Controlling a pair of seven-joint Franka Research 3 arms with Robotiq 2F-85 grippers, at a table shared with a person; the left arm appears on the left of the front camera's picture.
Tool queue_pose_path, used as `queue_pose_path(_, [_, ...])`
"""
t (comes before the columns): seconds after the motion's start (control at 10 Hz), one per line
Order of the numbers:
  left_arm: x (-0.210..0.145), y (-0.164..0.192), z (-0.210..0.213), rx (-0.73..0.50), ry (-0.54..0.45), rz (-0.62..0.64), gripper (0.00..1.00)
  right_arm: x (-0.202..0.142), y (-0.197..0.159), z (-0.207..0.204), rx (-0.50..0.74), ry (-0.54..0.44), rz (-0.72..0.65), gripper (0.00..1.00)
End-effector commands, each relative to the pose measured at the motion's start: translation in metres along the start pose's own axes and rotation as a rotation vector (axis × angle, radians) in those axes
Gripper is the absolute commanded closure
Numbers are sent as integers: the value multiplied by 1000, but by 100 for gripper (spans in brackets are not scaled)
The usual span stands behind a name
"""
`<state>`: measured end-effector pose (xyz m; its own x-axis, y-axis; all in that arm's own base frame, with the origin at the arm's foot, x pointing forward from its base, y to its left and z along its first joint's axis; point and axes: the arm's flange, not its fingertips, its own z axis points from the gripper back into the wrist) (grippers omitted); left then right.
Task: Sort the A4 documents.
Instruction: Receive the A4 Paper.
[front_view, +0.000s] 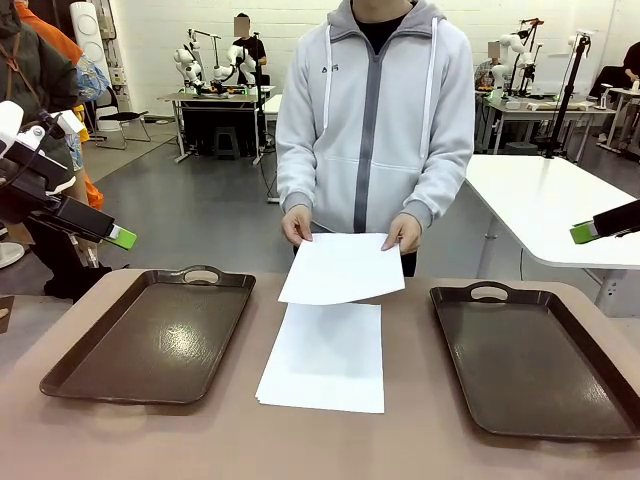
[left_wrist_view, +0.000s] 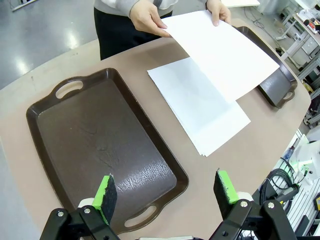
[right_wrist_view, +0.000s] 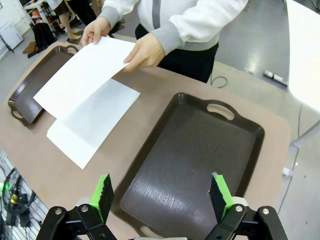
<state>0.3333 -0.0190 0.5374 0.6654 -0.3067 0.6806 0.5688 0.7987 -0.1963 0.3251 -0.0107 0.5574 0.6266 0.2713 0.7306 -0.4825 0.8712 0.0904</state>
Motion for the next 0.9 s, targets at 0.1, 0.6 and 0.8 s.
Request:
queue_pose_path(0.1, [0,1,0,-1,-3,-5,0,0,0,0,10,-4,0,0])
queue_pose_path(0.6, [0,1,0,-1,-3,-5,0,0,0,0,10,-4,0,0])
queue_pose_path(0.8, [0,1,0,-1,-3,-5,0,0,0,0,10,-4,0,0])
